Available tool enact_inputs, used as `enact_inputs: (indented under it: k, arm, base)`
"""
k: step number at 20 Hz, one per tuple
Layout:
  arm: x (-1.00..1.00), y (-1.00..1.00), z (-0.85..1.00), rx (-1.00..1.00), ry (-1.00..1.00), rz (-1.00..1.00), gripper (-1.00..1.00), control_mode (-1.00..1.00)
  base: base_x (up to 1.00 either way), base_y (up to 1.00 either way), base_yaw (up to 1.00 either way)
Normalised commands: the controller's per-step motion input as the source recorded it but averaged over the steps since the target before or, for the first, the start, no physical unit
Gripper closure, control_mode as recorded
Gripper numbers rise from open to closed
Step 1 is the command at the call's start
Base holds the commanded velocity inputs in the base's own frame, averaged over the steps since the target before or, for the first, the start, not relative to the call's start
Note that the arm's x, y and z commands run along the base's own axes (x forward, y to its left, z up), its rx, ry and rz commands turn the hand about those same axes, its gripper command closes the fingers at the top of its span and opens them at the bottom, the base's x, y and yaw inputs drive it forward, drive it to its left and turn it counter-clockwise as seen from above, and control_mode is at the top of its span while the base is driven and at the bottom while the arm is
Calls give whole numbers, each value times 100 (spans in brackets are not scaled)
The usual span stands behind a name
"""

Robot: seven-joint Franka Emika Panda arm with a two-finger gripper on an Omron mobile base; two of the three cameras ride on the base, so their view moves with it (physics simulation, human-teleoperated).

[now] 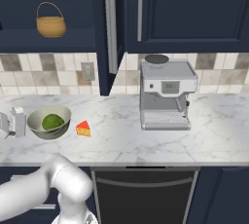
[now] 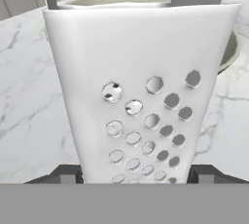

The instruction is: Pick the cheese from the fridge and the cheese grater from the cabinet and place them next to the salad bowl.

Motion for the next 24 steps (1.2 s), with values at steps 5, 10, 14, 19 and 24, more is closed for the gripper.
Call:
enact_inputs:
  k: [5,10,14,19,24]
  arm:
    - [36,32,-22,0,2,0,100,-100]
    - [10,15,-27,-2,0,-1,100,-100]
    - [12,0,-45,-5,0,-11,100,-100]
    - [30,0,-25,-2,0,-13,100,-100]
    - [39,0,-22,-3,0,-10,100,-100]
  base:
    - [0,0,0]
    - [0,0,0]
    - [0,0,0]
    - [0,0,0]
    - [0,0,0]
